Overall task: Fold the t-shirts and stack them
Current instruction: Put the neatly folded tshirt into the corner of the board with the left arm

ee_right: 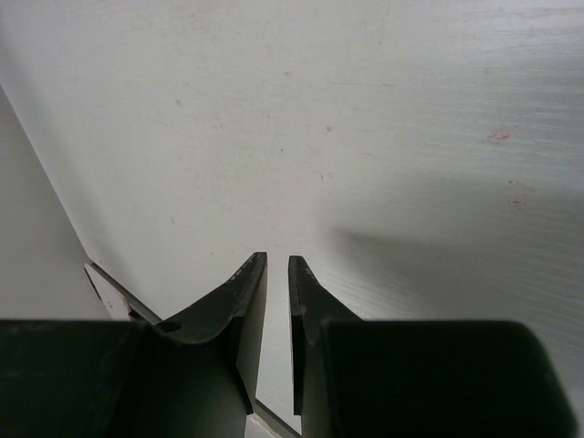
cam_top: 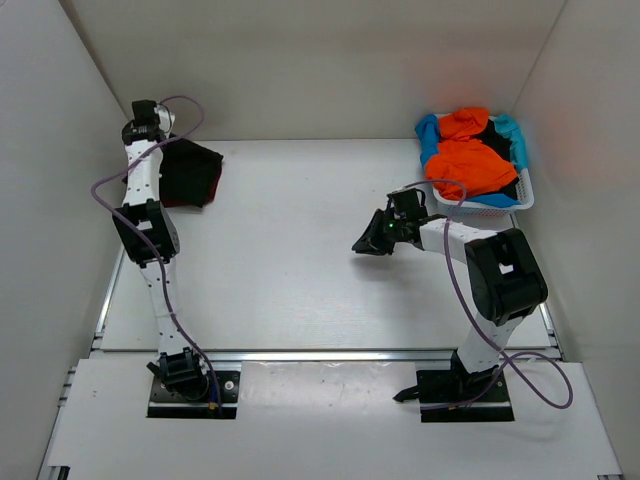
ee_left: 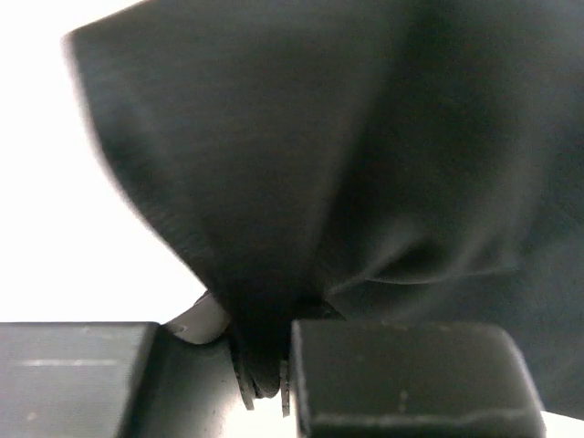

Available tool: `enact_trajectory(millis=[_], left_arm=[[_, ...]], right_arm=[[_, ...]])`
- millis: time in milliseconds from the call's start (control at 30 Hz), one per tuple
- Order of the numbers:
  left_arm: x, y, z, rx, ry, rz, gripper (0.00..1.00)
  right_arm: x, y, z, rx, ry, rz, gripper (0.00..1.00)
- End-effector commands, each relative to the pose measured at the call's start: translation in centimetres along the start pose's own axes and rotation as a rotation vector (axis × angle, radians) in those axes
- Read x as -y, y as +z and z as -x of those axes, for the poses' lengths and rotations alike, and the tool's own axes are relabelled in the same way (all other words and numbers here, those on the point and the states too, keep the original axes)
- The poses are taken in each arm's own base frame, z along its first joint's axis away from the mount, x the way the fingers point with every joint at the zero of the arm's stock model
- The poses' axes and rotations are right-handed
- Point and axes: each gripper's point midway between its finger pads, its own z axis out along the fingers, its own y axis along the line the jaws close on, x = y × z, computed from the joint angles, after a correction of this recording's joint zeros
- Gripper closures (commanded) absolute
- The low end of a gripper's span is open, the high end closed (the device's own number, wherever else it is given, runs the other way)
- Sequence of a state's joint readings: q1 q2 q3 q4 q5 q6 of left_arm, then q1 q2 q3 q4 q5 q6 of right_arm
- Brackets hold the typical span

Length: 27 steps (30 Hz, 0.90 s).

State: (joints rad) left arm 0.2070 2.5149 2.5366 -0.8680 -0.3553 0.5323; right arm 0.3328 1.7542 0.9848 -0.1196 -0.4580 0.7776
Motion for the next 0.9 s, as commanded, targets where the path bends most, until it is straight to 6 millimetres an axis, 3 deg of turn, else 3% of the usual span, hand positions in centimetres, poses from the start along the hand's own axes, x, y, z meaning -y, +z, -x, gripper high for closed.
enact_trajectory(millis=[0,67,167,233,267,300,333,467,567,700,867], left_arm=[[-0.2,-1.6,-1.0,-0.026,-0.014,0.010,0.90],[0.0,-1.5,-1.6,-0.032,-0.027,0.005,0.88],[0.7,-0.9,-2.5,-0.074,-0.050,0.007,0.66],[0.0,0.3,-3.5,-0.121,-0.088,0.039,0.39],[-0.9,-0.2,-2.7,-0.107,-0.114,0.063,0.34],[-1.5,0.1,-3.0,-0.122,-0.131,0.089,0.12],[-1.9,0.2,-3.6,-0.141,-0.143,0.103,0.02],[-3.6,0.3,-5.5,-0.156,-0.260,0.112,0.01],[-4.1,-0.6,-5.7,-0.144,-0.332,0.103,0.01],[-4.8,-2.1,-4.2,-0.094,-0.395,0.121,0.01],[-4.6,-5.4,0.0,0.061,-0.434,0.036,0.01]], right_arm=[[-1.2,-0.3,0.8,0.019,-0.032,0.030,0.87],[-1.3,-0.4,0.8,0.025,-0.040,0.037,0.86],[-1.3,-0.5,0.5,0.020,-0.040,0.035,0.86],[-1.7,-0.5,0.4,0.018,-0.046,0.045,0.86],[-1.5,-0.5,0.5,0.021,-0.043,0.038,0.86],[-1.8,-0.5,0.3,0.014,-0.047,0.046,0.85],[-1.9,-0.5,0.2,0.014,-0.051,0.050,0.86],[-2.4,-0.6,0.4,0.019,-0.058,0.067,0.85],[-2.8,-0.7,0.2,0.022,-0.067,0.073,0.85],[-3.2,-0.7,-0.2,0.013,-0.074,0.079,0.85],[-3.6,-1.4,-0.2,0.028,-0.085,0.088,0.84]])
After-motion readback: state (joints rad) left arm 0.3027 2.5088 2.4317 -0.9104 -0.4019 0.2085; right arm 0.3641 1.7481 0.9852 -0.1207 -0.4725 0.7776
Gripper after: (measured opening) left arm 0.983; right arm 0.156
